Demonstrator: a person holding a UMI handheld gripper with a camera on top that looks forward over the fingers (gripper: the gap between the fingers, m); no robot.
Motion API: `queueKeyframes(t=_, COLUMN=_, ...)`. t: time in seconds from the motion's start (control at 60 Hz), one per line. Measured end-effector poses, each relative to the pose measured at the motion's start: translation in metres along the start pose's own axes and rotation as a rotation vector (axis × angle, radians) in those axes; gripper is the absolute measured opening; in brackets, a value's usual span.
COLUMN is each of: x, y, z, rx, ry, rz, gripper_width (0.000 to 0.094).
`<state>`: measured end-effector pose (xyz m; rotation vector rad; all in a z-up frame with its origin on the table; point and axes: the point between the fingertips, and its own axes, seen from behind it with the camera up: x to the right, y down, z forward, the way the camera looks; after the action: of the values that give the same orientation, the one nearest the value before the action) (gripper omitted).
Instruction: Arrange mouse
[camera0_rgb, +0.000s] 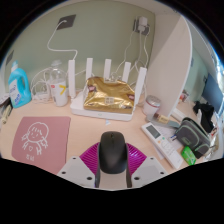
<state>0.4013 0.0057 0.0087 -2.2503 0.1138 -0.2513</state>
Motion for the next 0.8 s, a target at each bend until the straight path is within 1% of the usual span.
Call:
queueKeyframes(t=0.067, x=0.011, y=-0.029, z=-0.023, rx=0.054, ry=0.049, rz=0.034, gripper_width=0.0351)
queueKeyframes(t=0.15, x=0.009, y=-0.081, z=-0.060, rx=0.149, ry=0.066, rz=0.074, gripper_width=0.0351)
queueKeyframes(t=0.233, x=-0.014, y=-0.136, z=-0.100, rx=0.248, ry=0.029, rz=0.096, gripper_width=0.0351)
queueKeyframes(t=0.283, x=-0.041, y=-0.163, z=-0.120, rx=0.295, ry=-0.013, rz=0.085, gripper_width=0.0350)
queueKeyframes(t=0.35, x=-0.092, y=-0.180, z=-0.133, rx=0.331, ry=-0.083, rz=0.074, gripper_width=0.0351)
queueKeyframes(t=0.417, x=-0.141, y=-0.175, z=-0.124, rx=0.302, ry=-0.162, rz=0.062, gripper_width=0.0349)
queueKeyframes(t=0.483, x=-0.190, y=-0.142, z=-0.095, rx=0.215, ry=-0.217, rz=0.024, gripper_width=0.0350)
queueKeyframes(t=0.5, x=-0.206, y=-0.129, z=-0.088, rx=0.216, ry=-0.228, rz=0.027, gripper_width=0.0349)
queueKeyframes(t=0.533, x=-0.222, y=-0.109, z=-0.071, rx=0.152, ry=-0.249, rz=0.019, gripper_width=0.0348)
queueKeyframes(t=0.583, x=-0.239, y=-0.076, z=-0.049, rx=0.069, ry=-0.259, rz=0.005, gripper_width=0.0349)
queueKeyframes(t=0.617, x=-0.246, y=-0.060, z=-0.037, rx=0.037, ry=-0.261, rz=0.003, gripper_width=0.0349)
queueKeyframes(t=0.7, x=-0.252, y=-0.030, z=-0.014, rx=-0.006, ry=-0.241, rz=-0.021, gripper_width=0.0366)
queueKeyframes(t=0.8, x=-0.256, y=-0.014, z=-0.006, rx=-0.037, ry=-0.258, rz=-0.025, gripper_width=0.0458)
